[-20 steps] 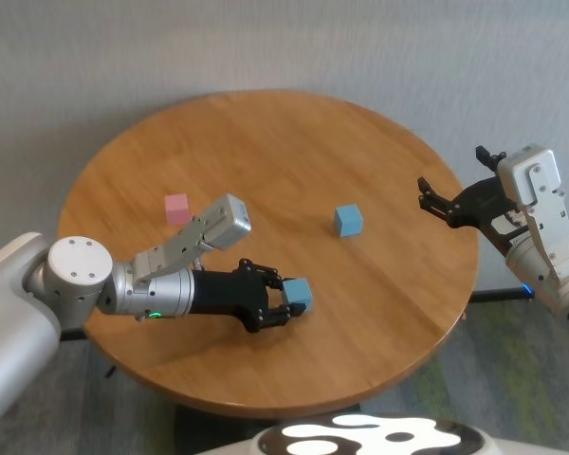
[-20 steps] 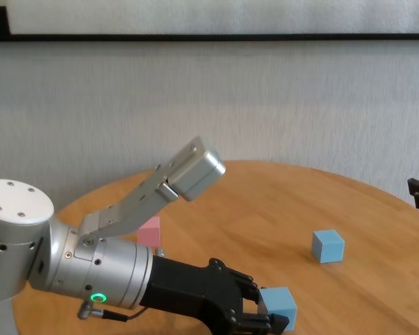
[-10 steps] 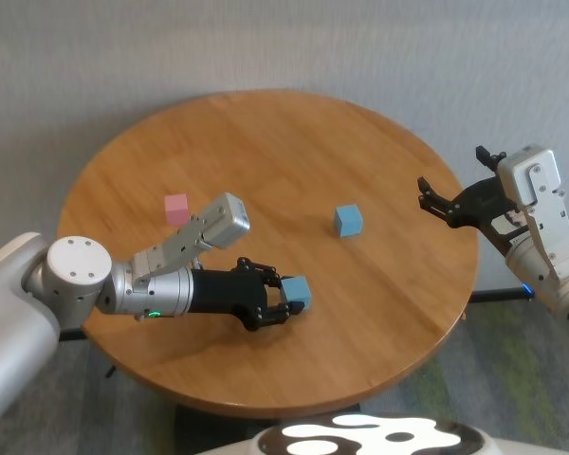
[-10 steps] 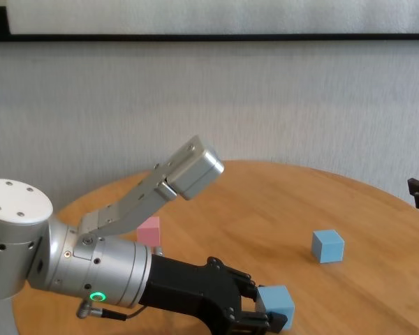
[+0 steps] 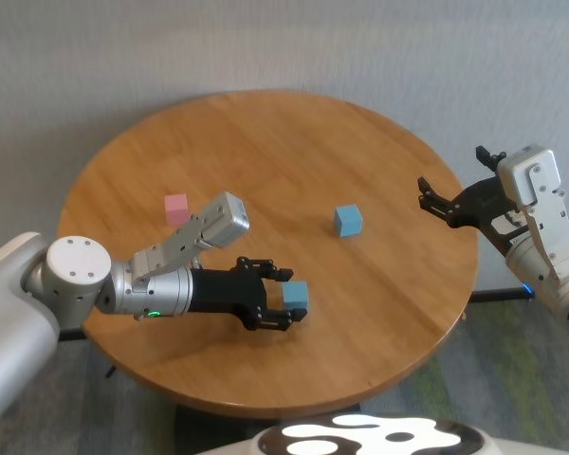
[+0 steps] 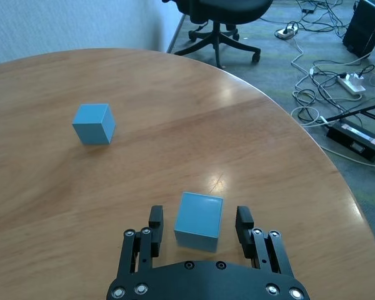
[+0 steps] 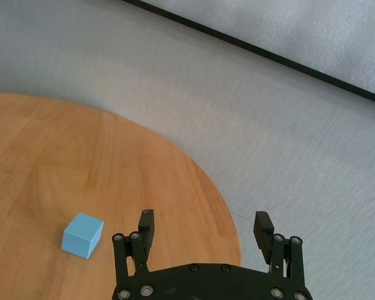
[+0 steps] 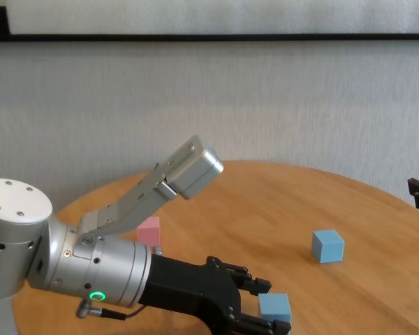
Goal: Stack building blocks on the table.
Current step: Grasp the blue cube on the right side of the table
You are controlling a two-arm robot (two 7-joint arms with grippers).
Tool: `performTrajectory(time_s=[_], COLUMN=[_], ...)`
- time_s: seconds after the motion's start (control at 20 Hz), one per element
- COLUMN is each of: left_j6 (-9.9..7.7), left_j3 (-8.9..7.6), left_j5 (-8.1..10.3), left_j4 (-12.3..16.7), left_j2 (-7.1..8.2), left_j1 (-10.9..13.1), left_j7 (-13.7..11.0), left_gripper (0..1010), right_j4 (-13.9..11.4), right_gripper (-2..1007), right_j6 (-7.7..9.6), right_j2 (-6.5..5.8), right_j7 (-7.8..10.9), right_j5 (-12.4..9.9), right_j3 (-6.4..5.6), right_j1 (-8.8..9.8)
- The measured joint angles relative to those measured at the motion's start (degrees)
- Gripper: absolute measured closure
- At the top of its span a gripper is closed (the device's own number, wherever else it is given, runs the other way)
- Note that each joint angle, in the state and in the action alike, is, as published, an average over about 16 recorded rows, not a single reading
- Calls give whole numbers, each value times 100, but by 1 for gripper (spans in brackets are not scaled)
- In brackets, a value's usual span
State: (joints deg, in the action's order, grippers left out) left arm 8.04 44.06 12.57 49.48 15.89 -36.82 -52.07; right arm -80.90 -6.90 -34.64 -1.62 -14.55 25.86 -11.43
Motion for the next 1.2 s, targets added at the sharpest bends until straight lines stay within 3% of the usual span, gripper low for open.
performTrajectory(time_s=[0.5,0.85,1.2], left_j6=[-73,-135,-135], left_j3=[-224,-571,-990], left_j5=[145,300,356], left_j4=[547,1122,1508], left_j2=[254,490,574], left_j1=[274,609,915], left_j7=[347,897,1610], left_gripper=[61,10,10], right_j4=[0,0,0], right_gripper=[0,0,0], right_j6=[0,0,0], right_j2=[0,0,0], right_j7=[0,0,0], right_j5=[0,0,0], right_j3=[0,0,0], right_j1=[0,0,0])
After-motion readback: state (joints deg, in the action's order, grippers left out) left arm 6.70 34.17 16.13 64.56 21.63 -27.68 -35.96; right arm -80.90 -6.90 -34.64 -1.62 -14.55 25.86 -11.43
